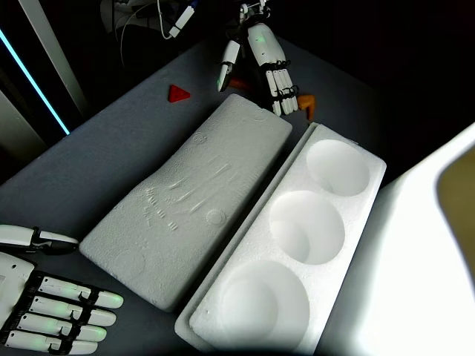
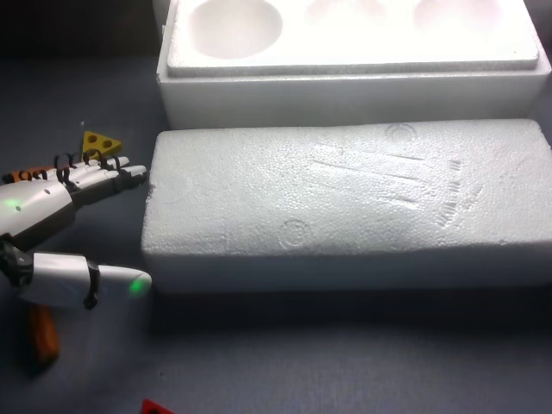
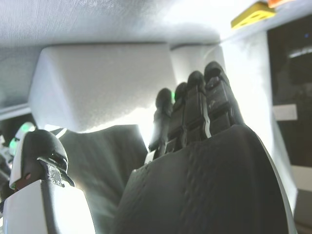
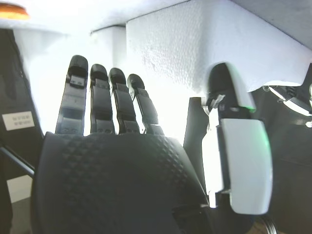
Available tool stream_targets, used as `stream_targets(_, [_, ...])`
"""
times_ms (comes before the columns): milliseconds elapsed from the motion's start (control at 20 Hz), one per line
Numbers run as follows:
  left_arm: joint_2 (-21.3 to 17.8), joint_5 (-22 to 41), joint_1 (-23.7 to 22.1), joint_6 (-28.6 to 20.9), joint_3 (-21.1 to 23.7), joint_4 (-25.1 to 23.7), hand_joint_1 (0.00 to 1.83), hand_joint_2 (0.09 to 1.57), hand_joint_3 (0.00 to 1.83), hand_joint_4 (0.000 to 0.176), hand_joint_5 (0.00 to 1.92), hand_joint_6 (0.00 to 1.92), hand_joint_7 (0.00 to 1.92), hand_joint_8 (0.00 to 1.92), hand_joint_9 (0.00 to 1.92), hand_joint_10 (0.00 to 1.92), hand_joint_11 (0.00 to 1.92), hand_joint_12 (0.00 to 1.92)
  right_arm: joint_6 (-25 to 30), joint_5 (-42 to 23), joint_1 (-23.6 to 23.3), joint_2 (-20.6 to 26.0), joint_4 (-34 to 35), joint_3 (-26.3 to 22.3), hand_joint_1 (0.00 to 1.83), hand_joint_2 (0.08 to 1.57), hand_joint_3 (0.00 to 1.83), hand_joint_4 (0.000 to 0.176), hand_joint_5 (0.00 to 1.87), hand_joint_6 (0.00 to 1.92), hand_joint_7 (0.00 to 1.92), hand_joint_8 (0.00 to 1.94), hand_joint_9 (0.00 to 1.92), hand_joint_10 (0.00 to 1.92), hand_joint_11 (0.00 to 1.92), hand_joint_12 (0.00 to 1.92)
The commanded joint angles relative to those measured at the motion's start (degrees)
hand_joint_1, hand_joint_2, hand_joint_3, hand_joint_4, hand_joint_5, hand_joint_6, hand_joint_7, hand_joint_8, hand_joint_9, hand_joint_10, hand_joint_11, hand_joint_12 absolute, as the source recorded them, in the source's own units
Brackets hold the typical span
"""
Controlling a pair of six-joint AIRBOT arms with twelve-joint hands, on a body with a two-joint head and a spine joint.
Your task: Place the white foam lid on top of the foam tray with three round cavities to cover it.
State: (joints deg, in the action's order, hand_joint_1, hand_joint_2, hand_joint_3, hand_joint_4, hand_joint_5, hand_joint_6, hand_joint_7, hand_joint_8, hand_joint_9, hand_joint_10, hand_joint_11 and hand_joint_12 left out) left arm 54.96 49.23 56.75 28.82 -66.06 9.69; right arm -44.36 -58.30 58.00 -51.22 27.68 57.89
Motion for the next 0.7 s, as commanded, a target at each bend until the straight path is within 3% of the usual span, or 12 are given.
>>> stream_targets(0, [0.21, 6.35, -0.69, -0.07, -0.35, 0.41, 0.49, 0.95, 0.0, 0.0, 0.12, 0.01, 0.0, 0.0, 0.0, 0.0, 0.0, 0.0, 0.51, -5.98, -0.79, 0.07, 0.48, 0.54, 0.55, 1.14, 0.0, 0.0, 0.0, 0.0, 0.0, 0.0, 0.0, 0.0, 0.0, 0.54])
stream_targets(50, [0.41, 6.31, -0.79, -0.06, -0.45, 0.43, 0.47, 0.95, 0.0, 0.0, 0.12, 0.01, 0.0, 0.0, 0.0, 0.0, 0.0, 0.0, 0.51, -5.71, -1.06, -0.25, 0.48, 0.77, 0.57, 1.14, 0.0, 0.0, 0.0, 0.0, 0.0, 0.0, 0.0, 0.0, 0.0, 0.75])
stream_targets(300, [2.02, 6.09, -1.31, 0.08, -1.12, 0.79, 0.45, 0.94, 0.0, 0.0, 0.13, 0.01, 0.0, 0.0, 0.0, 0.0, 0.0, 0.0, 0.52, -4.45, -2.45, -2.03, 0.52, 2.08, 0.55, 1.12, 0.0, 0.0, 0.0, 0.0, 0.0, 0.0, 0.0, 0.0, 0.0, 0.51])
stream_targets(400, [2.56, 6.3, -1.56, -0.01, -1.24, 0.81, 0.46, 0.93, 0.0, 0.0, 0.15, 0.02, 0.01, 0.0, 0.0, 0.0, 0.0, 0.0, 0.62, -4.44, -2.79, -2.36, 0.55, 2.27, 0.55, 1.15, 0.0, 0.0, 0.0, 0.0, 0.0, 0.0, 0.0, 0.0, 0.0, 0.1])
stream_targets(500, [2.9, 7.16, -1.63, -0.51, -1.15, 0.8, 0.48, 0.94, 0.0, 0.0, 0.17, 0.02, 0.03, 0.01, 0.0, 0.0, 0.0, 0.0, 0.64, -4.45, -3.21, -2.66, 0.52, 2.34, 0.53, 1.14, 0.0, 0.0, 0.0, 0.0, 0.0, 0.0, 0.0, 0.0, 0.0, 0.26])
stream_targets(600, [2.96, 8.1, -1.62, -0.87, -0.84, 0.8, 0.45, 0.96, 0.01, 0.0, 0.18, 0.02, 0.03, 0.01, 0.0, 0.0, 0.0, 0.0, 1.1, -4.89, -3.37, -2.71, 0.16, 2.26, 0.54, 1.13, 0.0, 0.0, 0.05, 0.01, 0.14, 0.02, 0.07, 0.03, 0.0, 0.72])
stream_targets(650, [2.94, 8.95, -1.49, -1.21, -0.54, 0.72, 0.42, 0.97, 0.01, 0.0, 0.17, 0.01, 0.03, 0.0, 0.0, 0.0, 0.0, 0.0, 1.5, -5.36, -3.37, -2.69, -0.1, 2.03, 0.54, 1.13, 0.0, 0.0, 0.07, 0.01, 0.17, 0.01, 0.09, 0.04, 0.0, 0.85])
